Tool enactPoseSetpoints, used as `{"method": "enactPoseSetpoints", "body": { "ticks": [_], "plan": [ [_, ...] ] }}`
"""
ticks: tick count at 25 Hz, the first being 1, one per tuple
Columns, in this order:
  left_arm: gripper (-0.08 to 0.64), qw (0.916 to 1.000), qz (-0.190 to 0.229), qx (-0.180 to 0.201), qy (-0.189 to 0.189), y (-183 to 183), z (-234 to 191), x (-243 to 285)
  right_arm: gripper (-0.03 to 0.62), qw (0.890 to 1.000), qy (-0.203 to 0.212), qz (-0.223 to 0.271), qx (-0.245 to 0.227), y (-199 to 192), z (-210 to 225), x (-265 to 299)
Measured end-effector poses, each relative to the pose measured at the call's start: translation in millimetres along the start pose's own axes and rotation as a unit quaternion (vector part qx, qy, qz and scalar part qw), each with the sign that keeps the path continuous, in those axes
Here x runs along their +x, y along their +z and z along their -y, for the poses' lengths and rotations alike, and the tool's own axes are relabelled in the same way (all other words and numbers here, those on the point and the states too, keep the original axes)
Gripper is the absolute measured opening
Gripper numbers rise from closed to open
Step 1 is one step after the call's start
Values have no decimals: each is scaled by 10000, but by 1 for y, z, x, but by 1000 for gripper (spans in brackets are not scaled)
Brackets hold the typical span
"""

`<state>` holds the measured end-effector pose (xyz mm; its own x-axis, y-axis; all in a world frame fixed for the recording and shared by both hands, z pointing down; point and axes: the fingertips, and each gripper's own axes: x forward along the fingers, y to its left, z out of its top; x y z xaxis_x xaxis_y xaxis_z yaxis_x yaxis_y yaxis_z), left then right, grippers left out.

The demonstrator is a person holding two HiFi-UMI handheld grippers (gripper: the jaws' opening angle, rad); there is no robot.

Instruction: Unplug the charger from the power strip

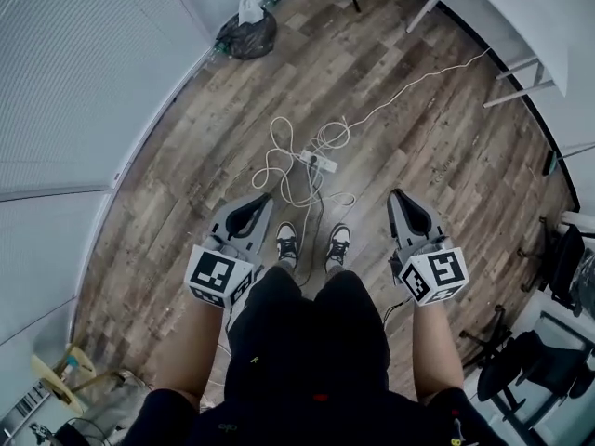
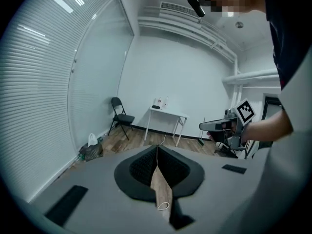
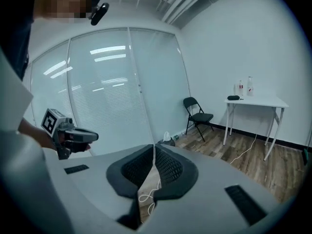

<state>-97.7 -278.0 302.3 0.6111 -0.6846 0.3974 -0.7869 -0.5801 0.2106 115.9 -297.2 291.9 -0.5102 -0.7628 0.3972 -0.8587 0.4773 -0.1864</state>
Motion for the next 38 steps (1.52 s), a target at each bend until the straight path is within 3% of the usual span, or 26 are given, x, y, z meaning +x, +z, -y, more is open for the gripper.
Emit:
{"method": "enactPoseSetpoints", "body": {
  "ticks": [3, 8, 15, 17, 20, 23, 28, 33, 38],
  "plan": [
    [23, 9992, -294, 262, -25, -49, -20, 45, 26, 9985, 100, -445, -304, -57, 34, 51],
    [23, 9978, -599, 230, 194, -141, -67, 121, 28, 9911, 466, -1097, -598, -172, 76, 138],
    [23, 9970, -741, -234, 22, -271, -88, 235, 29, 9832, 800, -1458, -747, -318, 113, 223],
    [23, 9963, -825, -236, -26, -312, -99, 261, 46, 9812, 910, -1507, -793, -358, 118, 248],
    [23, 9955, -926, -218, -46, -375, -118, 301, 126, 9772, 1021, -1655, -856, -423, 134, 284],
    [23, 9934, -1126, -194, -129, -442, -134, 342, 146, 9716, 1062, -1832, -1052, -495, 154, 321],
    [23, 9870, -1475, 436, -468, -554, -148, 408, 175, 9578, 1246, -2167, -1417, -612, 181, 376],
    [23, 9826, -1571, 506, -856, -634, -156, 469, 184, 9384, 1608, -2349, -1959, -699, 200, 409],
    [23, 9803, -1656, 406, -992, -687, -171, 514, 193, 9126, 1906, -2485, -2629, -761, 203, 431]
  ]
}}
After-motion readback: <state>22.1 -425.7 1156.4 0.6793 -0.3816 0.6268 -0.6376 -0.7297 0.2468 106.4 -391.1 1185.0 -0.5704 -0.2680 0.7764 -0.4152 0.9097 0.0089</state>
